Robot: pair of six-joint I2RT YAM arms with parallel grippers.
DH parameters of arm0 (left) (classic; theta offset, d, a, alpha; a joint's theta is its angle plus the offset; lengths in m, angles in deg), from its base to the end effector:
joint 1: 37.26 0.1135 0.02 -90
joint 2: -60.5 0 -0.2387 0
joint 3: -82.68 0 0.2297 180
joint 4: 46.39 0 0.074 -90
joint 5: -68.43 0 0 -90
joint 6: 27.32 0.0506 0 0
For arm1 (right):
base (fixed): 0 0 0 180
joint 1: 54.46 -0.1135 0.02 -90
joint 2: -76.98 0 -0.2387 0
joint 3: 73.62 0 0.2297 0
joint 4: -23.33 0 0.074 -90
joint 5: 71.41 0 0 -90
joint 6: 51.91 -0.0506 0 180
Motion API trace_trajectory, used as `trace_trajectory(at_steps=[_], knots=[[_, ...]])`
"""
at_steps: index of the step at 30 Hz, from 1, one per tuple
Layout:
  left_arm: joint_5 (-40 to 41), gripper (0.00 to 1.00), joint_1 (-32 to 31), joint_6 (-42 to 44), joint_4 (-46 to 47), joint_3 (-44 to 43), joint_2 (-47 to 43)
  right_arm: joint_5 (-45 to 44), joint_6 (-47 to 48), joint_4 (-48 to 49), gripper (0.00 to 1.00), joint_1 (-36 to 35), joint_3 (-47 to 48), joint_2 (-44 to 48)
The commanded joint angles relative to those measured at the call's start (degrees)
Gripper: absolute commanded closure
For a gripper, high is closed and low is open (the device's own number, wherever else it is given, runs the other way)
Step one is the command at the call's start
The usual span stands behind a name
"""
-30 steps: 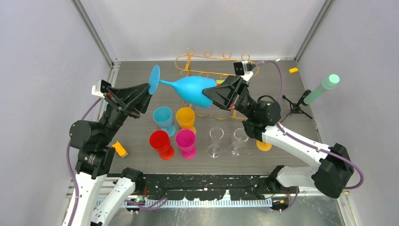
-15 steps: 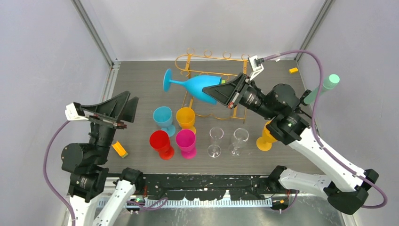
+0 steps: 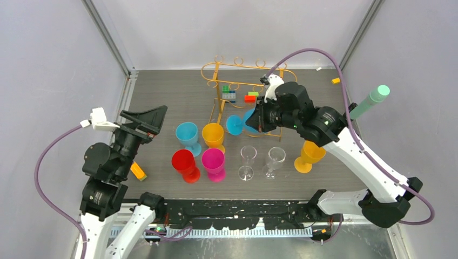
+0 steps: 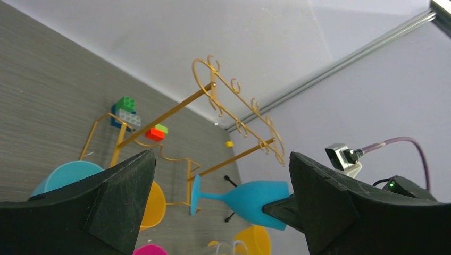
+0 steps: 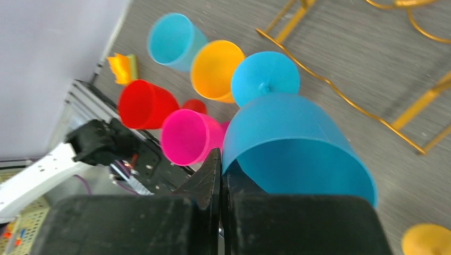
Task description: Take the wine glass off the wine glass rack
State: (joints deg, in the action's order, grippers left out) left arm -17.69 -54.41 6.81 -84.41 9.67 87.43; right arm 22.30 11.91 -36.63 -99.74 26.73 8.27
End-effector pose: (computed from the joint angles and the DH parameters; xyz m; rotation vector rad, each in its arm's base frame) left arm 0.0868 -0.0232 0.4045 -0.5550 1.4022 -0.9914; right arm 0.1655 0.1718 0.3973 -0.4016 2.1342 0.8141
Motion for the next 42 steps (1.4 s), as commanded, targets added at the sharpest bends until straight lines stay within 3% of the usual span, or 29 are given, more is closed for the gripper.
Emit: trace_trajectory(at_steps=[1,17,27,42], knots=[[-0.69,0.00,0.01,5.17,-1.76,-1.41,1.37,-5.98,4.30,-8.66,1.00,-0.38,5.38,-1.94],[-3.23,0.02,0.01,10.92,-6.30,-3.77,2.67,-24.69,5.97,-14.76,1.00,-10.51,13.78,-20.59],[-2.62,0.02,0.01,11.53,-7.22,-3.55,1.98,-25.00,9.87,-13.15,1.00,-10.71,15.19,-31.27],[-2.40,0.02,0.01,11.40,-7.43,-2.73,1.79,-23.85,9.84,-10.05,0.99,-10.65,12.99,-36.01]])
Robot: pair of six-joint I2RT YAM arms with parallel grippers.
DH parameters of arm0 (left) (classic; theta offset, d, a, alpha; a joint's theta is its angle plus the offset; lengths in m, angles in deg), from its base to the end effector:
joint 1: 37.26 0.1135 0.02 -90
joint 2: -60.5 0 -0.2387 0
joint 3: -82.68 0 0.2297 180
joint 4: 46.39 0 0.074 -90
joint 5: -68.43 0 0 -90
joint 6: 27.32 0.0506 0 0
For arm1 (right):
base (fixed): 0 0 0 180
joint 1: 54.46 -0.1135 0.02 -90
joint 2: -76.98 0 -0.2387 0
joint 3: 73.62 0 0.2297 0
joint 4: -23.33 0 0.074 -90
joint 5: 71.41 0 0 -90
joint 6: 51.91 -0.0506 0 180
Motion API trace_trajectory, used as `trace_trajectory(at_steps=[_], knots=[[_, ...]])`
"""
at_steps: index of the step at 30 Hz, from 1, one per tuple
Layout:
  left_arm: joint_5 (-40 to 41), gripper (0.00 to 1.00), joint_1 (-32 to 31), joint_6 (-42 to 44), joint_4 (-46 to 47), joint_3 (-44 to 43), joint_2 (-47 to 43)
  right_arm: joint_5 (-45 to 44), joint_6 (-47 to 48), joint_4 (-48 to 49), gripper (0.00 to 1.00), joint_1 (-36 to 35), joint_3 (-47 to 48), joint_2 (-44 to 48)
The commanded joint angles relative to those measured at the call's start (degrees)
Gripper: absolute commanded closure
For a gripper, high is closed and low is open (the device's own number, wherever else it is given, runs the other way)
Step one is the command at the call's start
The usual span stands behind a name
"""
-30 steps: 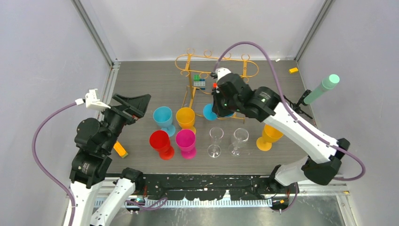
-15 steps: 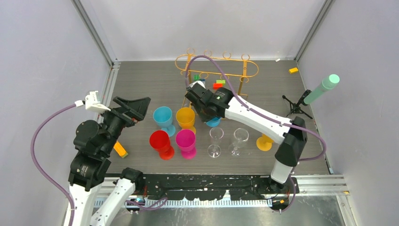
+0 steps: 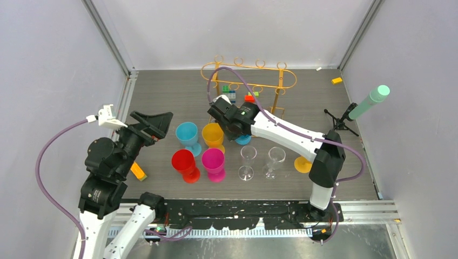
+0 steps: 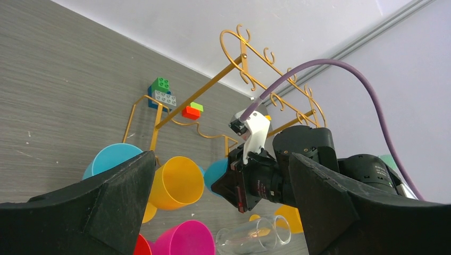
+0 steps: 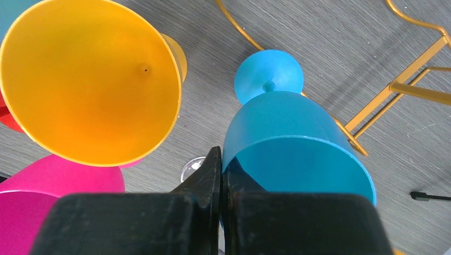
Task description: Take the wine glass off the wine glass rack
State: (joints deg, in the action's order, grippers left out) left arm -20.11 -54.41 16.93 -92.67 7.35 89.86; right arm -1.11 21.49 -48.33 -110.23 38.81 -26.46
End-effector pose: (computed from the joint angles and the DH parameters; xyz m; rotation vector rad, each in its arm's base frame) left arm 0.0923 -0.0271 0.3950 -0.4250 1.5834 -0.8329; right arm 0.2156 0.2866 0.2735 -0.7561 2.4473 0.0087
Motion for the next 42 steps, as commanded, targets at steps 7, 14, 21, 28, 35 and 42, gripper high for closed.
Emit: trace_trajectory(at_steps=[7,14,21,28,35,42], knots=[[0.09,0.02,0.01,1.20,0.57,-0.45,-0.72,1.21,-0.20,1.67,0.96,-0.13,0.24,-2.51],[0.45,0.02,0.01,1.20,0.42,-0.46,-1.12,-0.88,-1.05,1.56,0.97,-0.13,-0.16,-1.67],[0.40,0.02,0.01,1.11,0.46,-0.39,-0.95,-2.72,-0.38,-0.38,0.99,-0.28,2.87,1.33],[0.47,0.02,0.01,1.03,0.46,-0.46,-1.02,2.90,1.56,-3.38,0.99,-0.85,5.44,3.63],[0.32,0.02,0.01,1.02,0.30,-0.72,-1.08,8.91,3.06,-3.85,0.99,-0.92,5.24,4.05],[0.34,0.02,0.01,1.02,0.20,-0.86,-1.24,7.96,5.99,-4.79,0.99,-0.95,4.13,4.19]])
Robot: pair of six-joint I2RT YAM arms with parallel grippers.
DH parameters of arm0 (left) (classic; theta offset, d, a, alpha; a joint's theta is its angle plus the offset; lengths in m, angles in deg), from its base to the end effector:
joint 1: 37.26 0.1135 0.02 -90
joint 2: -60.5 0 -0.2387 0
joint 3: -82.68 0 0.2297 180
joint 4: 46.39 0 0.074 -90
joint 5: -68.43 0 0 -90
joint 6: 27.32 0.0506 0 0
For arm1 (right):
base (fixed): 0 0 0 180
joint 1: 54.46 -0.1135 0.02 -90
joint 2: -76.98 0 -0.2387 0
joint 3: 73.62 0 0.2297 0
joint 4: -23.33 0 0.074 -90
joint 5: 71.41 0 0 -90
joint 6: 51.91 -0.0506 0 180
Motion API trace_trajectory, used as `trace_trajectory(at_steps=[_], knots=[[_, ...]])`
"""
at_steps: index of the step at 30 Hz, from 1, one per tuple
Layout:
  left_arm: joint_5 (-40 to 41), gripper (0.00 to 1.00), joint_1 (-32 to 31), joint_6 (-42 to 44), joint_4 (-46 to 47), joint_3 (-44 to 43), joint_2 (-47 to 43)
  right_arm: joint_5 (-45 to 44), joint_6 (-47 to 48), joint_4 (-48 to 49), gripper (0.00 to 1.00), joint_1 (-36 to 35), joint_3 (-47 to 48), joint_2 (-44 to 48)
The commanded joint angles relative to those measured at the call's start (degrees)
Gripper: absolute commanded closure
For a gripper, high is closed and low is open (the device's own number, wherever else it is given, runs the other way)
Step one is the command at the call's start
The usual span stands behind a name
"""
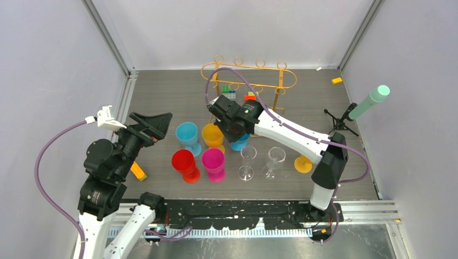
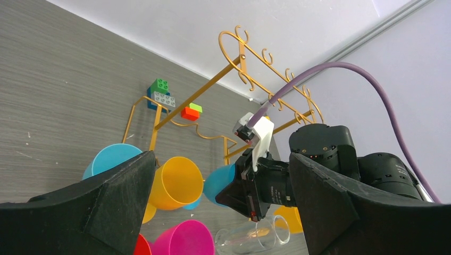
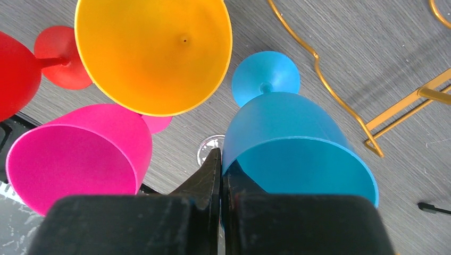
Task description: Take the wine glass off the wine glass rack
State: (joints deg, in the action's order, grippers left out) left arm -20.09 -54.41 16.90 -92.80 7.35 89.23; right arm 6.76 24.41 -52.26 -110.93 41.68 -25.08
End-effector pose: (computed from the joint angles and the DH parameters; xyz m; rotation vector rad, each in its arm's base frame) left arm 0.0893 -0.0262 0.3955 -0.4236 1.5746 -0.8359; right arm 0.2024 0.2867 0.2901 -0.8960 2.4704 0.1487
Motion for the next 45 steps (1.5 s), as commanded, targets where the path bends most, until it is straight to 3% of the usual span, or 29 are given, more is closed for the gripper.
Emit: trace_trajectory(at_steps=[1,16,23,36,45], knots=[[0.32,0.02,0.01,1.00,0.28,-0.76,-0.65,0.07,3.49,-1.07,0.99,-0.23,0.96,2.78],[0.47,0.02,0.01,0.78,-0.28,-0.59,-1.02,5.85,3.67,-1.20,0.96,1.62,0.43,-1.81],[0.52,0.02,0.01,0.78,-0.20,-0.48,-0.98,3.72,3.48,-1.08,0.94,2.33,0.55,-2.65],[0.58,0.02,0.01,0.85,-0.36,-0.55,-1.05,6.15,2.32,-0.86,0.82,4.66,0.47,-5.49],[0.08,0.01,0.01,1.48,-1.86,-1.75,-0.23,3.35,1.52,-1.35,0.63,4.70,4.08,-2.92]])
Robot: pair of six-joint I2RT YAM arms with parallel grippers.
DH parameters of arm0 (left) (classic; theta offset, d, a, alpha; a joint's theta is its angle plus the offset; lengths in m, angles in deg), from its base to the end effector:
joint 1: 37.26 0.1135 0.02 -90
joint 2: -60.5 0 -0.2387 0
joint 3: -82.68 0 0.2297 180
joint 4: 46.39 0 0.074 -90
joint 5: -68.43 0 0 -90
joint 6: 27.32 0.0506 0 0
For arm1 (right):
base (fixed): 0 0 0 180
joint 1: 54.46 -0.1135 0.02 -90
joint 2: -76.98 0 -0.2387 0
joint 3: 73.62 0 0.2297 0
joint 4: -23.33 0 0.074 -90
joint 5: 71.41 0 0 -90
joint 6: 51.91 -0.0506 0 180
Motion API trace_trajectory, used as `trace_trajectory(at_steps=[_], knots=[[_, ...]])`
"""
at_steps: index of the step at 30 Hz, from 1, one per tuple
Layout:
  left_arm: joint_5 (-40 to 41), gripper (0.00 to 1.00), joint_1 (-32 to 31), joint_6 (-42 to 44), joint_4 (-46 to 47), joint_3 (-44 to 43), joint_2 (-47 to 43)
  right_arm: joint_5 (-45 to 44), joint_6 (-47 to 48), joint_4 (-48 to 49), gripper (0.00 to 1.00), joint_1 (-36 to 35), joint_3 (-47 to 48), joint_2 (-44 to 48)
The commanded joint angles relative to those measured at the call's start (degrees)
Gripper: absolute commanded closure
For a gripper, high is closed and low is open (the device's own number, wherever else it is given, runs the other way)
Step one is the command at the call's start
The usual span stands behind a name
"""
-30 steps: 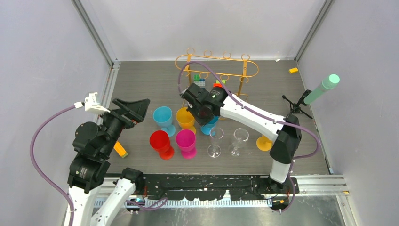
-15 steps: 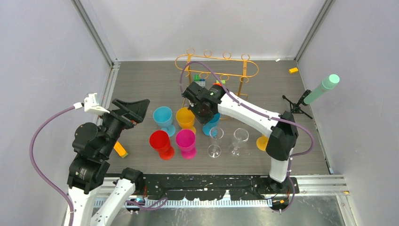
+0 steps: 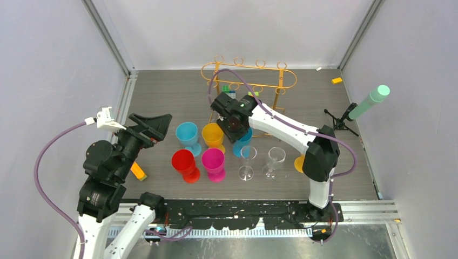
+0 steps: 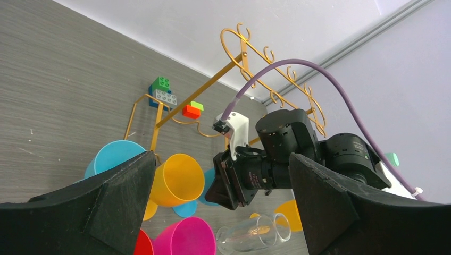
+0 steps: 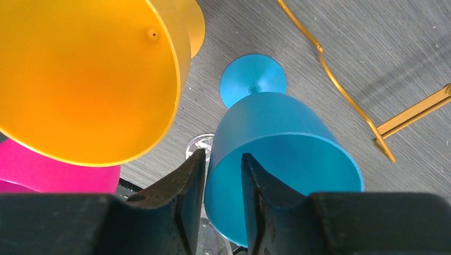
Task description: Take the wine glass off the wine glass rack
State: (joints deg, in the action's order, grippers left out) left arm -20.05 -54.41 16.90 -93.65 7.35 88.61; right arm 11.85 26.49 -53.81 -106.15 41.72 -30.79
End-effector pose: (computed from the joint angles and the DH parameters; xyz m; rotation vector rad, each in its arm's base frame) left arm 0.0864 -0.0253 0.3945 -0.4251 1.5784 -0.8341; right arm 0.2303 0.2819 0.2546 -0.9233 2.6166 0.1232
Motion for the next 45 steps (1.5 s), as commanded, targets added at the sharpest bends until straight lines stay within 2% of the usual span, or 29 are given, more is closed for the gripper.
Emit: trace_trajectory(at_steps=[1,7,13,16,20,23,28,32,39,45], knots=[[-0.20,0.01,0.01,1.74,-1.54,-2.23,0.77,-1.98,-0.63,0.08,0.60,-0.09,4.80,3.43],[-1.23,0.00,0.01,3.62,-4.00,-4.11,2.81,-4.29,-0.80,0.19,0.48,-0.09,7.40,7.50],[-0.37,0.00,0.01,6.42,-8.17,-6.49,4.70,-2.60,-0.78,2.79,0.46,-0.10,6.84,14.89],[1.08,0.00,0.01,7.59,-11.60,-8.28,5.55,-2.67,-0.80,4.88,0.45,-0.11,5.08,22.16],[2.91,0.00,0.01,9.72,-15.59,-9.86,5.52,-10.13,-0.42,8.74,0.38,-0.09,0.51,32.76],[4.99,0.00,0.01,11.66,-17.91,-10.70,4.77,-21.68,0.51,9.70,0.31,-0.09,-3.63,41.59],[9.68,0.00,0.01,14.27,-20.41,-11.63,2.82,-37.20,2.07,10.03,0.14,-0.09,-7.98,52.61],[12.55,0.00,0.01,15.77,-21.27,-12.51,1.48,-48.08,3.54,11.71,0.08,-0.09,-10.07,61.36],[17.47,0.00,0.01,20.46,-22.11,-16.41,0.43,-45.89,-1.92,11.36,0.06,-0.09,-5.69,72.76],[17.86,0.00,0.01,22.21,-21.77,-17.71,-0.15,-48.80,-2.43,11.56,0.05,-0.09,-6.53,78.48]])
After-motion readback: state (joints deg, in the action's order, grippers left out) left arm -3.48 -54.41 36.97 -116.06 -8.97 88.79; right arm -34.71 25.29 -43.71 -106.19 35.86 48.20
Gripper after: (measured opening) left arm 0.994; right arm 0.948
